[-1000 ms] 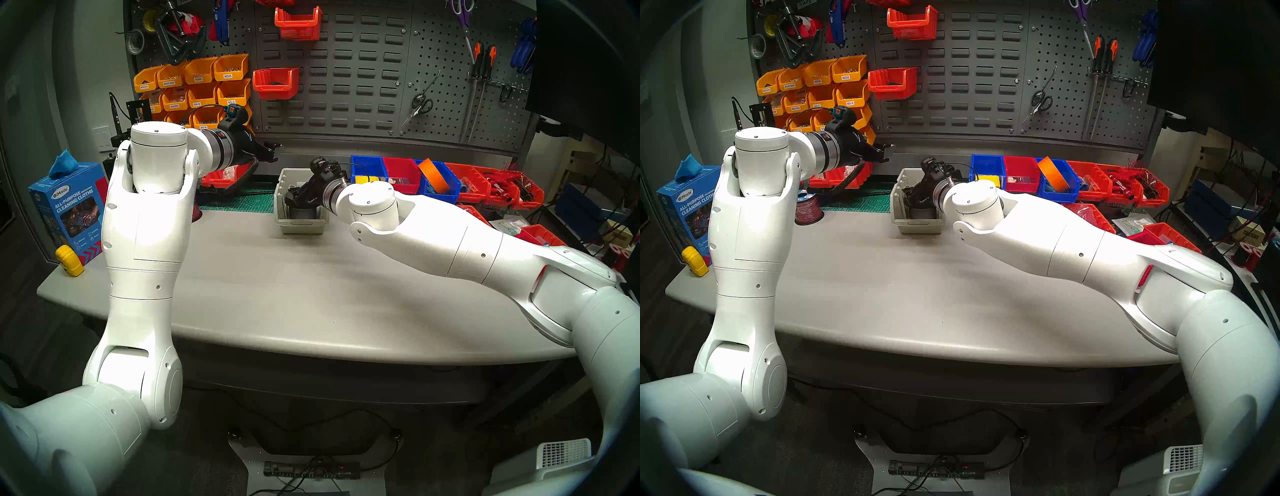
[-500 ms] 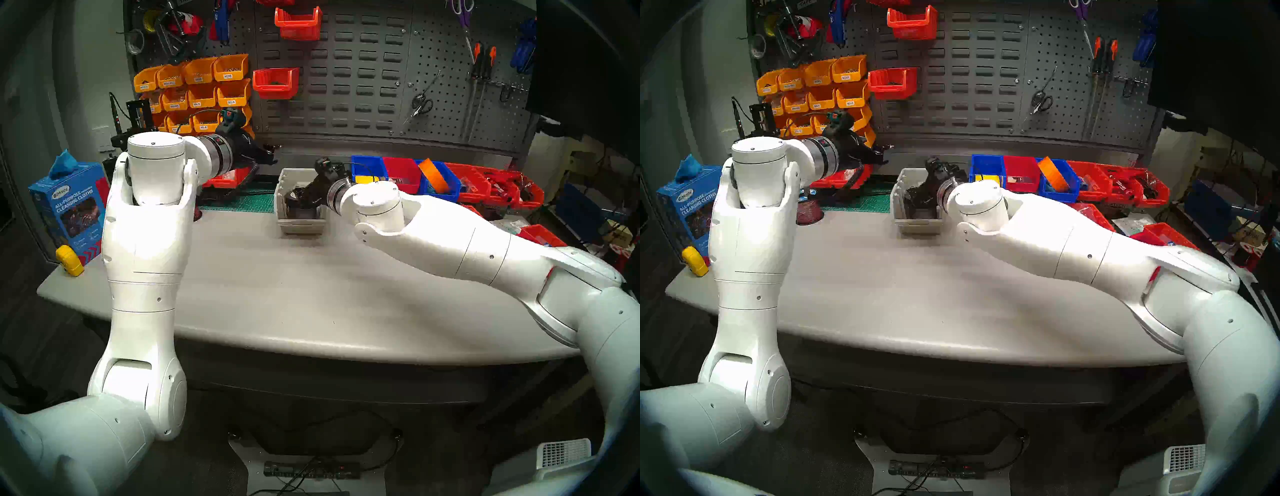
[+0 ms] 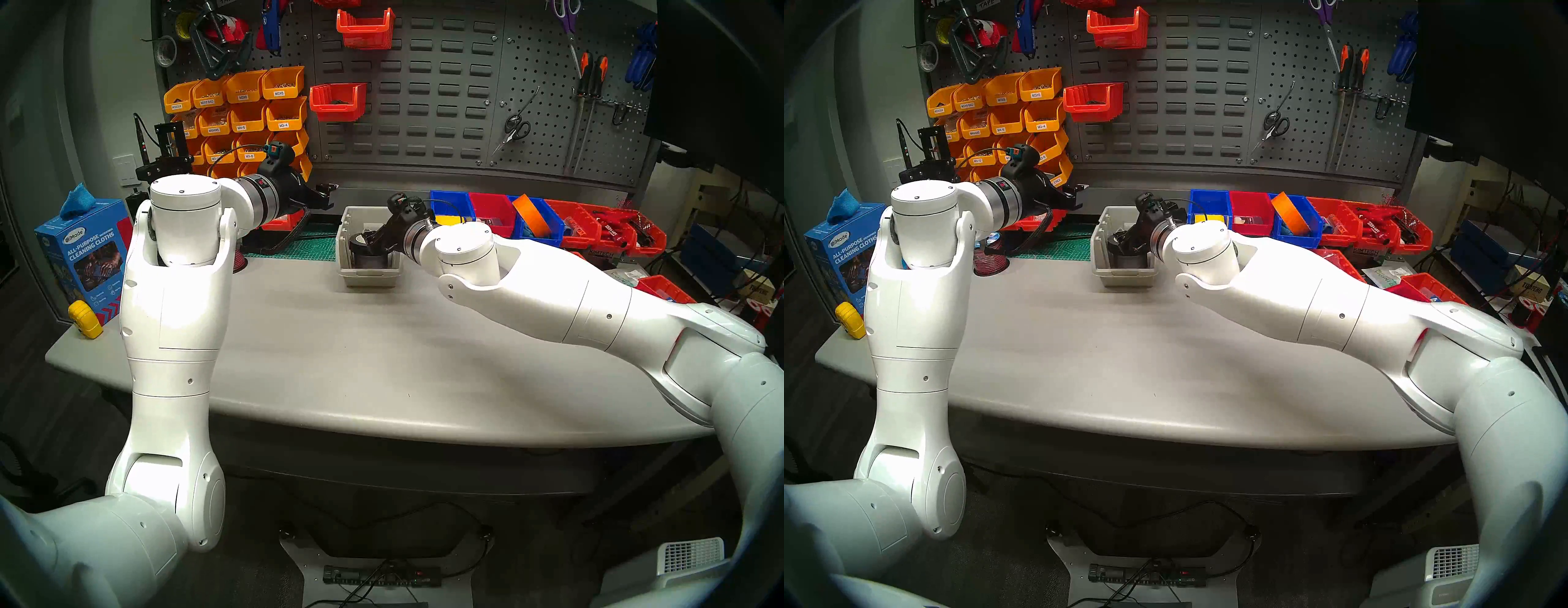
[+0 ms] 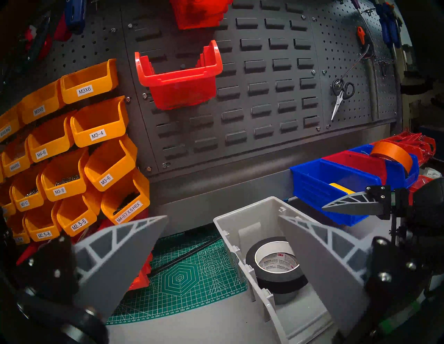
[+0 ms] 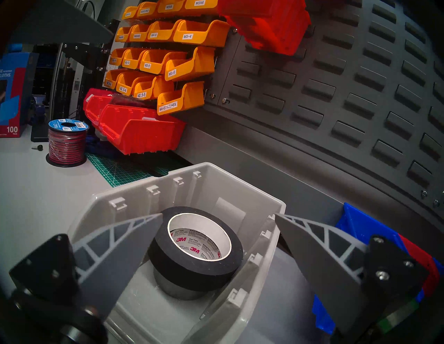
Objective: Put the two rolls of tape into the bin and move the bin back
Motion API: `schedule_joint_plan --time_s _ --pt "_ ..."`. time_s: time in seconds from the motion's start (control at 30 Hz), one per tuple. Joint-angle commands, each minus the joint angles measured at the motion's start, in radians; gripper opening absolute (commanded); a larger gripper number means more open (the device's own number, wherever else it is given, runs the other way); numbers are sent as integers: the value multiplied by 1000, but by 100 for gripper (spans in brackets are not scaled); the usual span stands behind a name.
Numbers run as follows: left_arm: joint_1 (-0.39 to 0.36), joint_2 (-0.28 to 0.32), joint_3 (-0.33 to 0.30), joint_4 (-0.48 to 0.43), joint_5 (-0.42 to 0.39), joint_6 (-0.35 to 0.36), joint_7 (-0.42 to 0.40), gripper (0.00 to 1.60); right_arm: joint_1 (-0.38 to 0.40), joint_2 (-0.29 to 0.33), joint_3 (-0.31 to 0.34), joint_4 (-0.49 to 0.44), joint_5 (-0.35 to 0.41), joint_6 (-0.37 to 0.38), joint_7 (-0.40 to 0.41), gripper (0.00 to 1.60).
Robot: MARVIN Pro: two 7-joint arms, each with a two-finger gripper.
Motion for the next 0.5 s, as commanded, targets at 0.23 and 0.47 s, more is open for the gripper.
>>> schedule_joint_plan --time_s 0.23,0.47 --pt "34 18 33 1 14 -54 -5 160 4 -9 13 -5 5 -13 -12 160" --pt "51 13 24 19 16 -63 3 160 3 -11 10 -1 8 -7 -16 160"
